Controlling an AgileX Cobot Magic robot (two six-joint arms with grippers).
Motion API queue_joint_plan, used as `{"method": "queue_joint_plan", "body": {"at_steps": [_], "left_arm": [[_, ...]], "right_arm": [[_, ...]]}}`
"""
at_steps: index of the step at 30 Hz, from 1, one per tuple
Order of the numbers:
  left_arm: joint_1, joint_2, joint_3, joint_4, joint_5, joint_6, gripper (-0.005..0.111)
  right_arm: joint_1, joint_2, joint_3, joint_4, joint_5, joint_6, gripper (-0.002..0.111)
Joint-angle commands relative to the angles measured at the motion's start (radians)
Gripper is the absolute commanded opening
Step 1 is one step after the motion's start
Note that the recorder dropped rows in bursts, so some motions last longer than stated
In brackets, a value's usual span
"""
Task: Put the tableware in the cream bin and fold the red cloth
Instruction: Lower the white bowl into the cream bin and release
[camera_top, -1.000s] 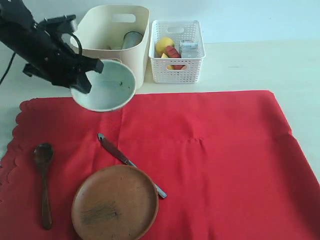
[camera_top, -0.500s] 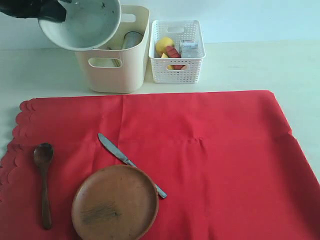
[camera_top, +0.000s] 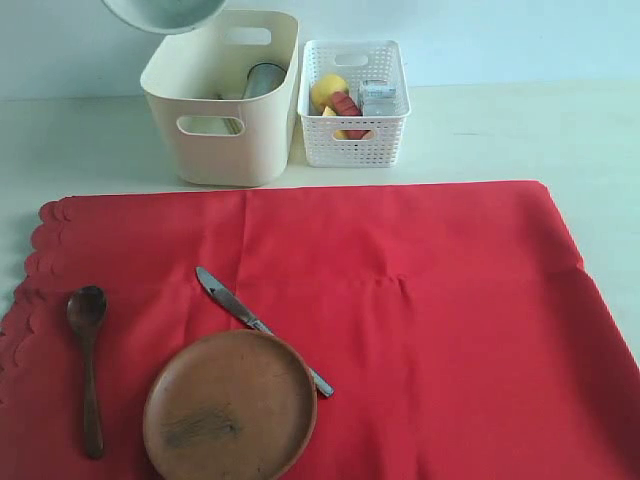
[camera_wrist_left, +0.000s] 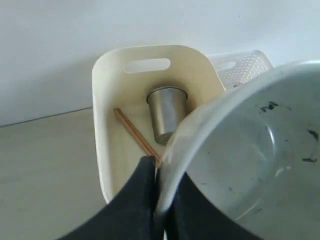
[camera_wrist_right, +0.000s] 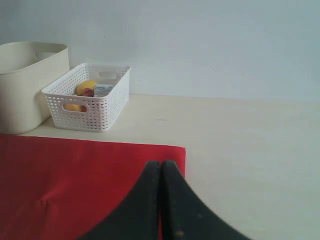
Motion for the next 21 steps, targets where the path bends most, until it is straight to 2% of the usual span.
{"method": "queue_joint_plan", "body": {"at_steps": [1, 13, 21], "left_arm": [[0.015, 0.103, -0.154, 0.001, 0.062, 0.006, 0.000], [0.015, 0.380, -0.456, 0.022, 0.139, 0.006, 0.000], [0.015, 0.491, -0.523, 0.057, 0.168, 0.006, 0.000]], "right_arm": [[-0.005, -0.006, 0.002, -0.006, 0.001, 0.005, 0.000], [-0.005, -0.006, 0.002, -0.006, 0.001, 0.005, 0.000], [-0.005, -0.006, 0.002, -0.006, 0.001, 0.005, 0.000]]}}
